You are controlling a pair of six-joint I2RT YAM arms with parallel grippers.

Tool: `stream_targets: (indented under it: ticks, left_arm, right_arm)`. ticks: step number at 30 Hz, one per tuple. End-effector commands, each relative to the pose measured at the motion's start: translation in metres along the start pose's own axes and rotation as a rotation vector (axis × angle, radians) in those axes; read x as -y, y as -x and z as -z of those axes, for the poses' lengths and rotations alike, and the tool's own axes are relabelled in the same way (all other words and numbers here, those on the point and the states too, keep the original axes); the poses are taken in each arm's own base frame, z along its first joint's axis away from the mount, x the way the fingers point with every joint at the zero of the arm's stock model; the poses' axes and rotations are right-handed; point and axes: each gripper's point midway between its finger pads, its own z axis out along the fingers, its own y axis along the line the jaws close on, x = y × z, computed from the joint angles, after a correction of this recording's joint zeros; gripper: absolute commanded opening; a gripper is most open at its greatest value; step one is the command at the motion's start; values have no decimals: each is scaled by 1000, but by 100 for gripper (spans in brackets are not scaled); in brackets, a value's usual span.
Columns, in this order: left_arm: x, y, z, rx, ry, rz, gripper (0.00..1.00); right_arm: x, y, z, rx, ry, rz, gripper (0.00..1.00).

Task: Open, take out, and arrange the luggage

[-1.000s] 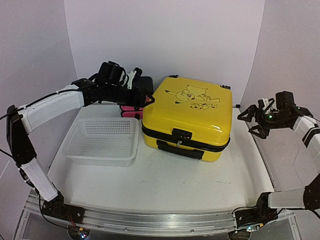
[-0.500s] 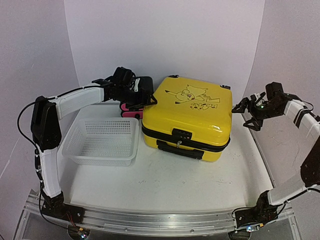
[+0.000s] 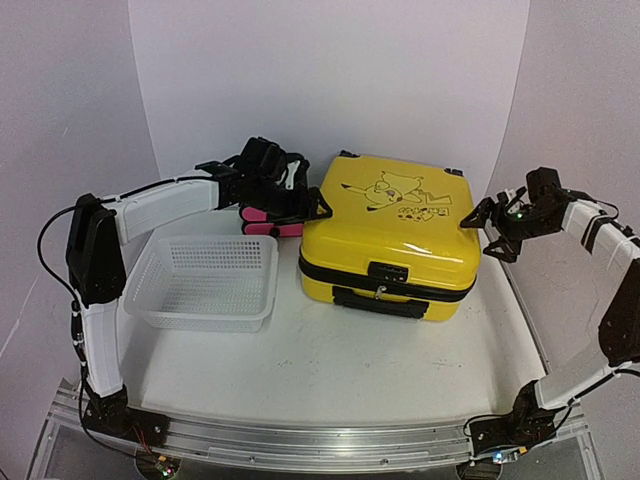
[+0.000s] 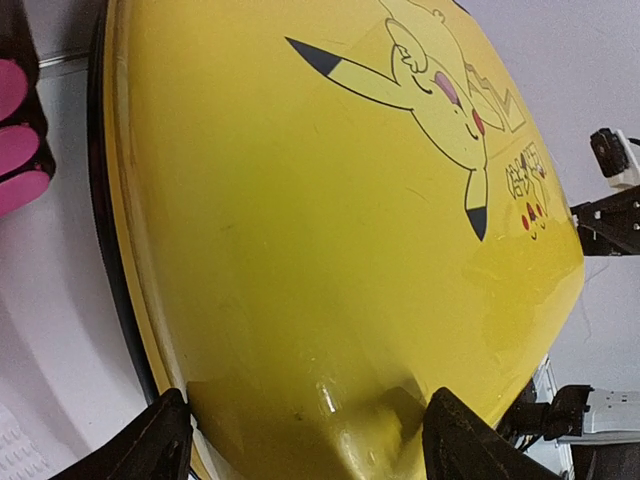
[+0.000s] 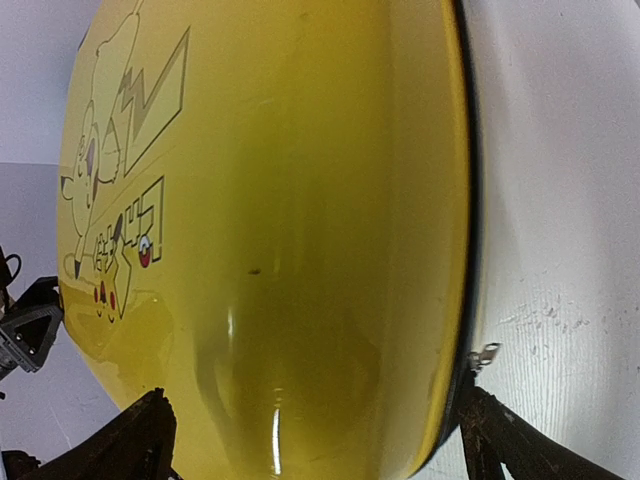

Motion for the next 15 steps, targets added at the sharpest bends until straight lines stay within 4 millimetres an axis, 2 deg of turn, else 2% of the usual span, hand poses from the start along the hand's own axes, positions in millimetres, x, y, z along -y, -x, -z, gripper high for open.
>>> stream_targets:
  ticks: [1,4,6,10,15]
  left_arm:
    - [67,-24,-21,-76,-211,-69,78]
    - [74,-30,-38,-99,-236,-70,78]
    - [79,-31,-46,-105,-249,-78,78]
    - [89,-27,-60,-109,-283,-79,78]
    - [111,-35,-75,-130,-340,-97,77]
  right_arm:
    - [-10,-2,-3,38,96,7,98]
    - [-8,-16,-12,13,157,-29,98]
    - [-6,-30,-11,5,162,-29,98]
    - [-7,-48,2,34,182,-29,98]
    - [-13,-67,19,74,226,-45,98]
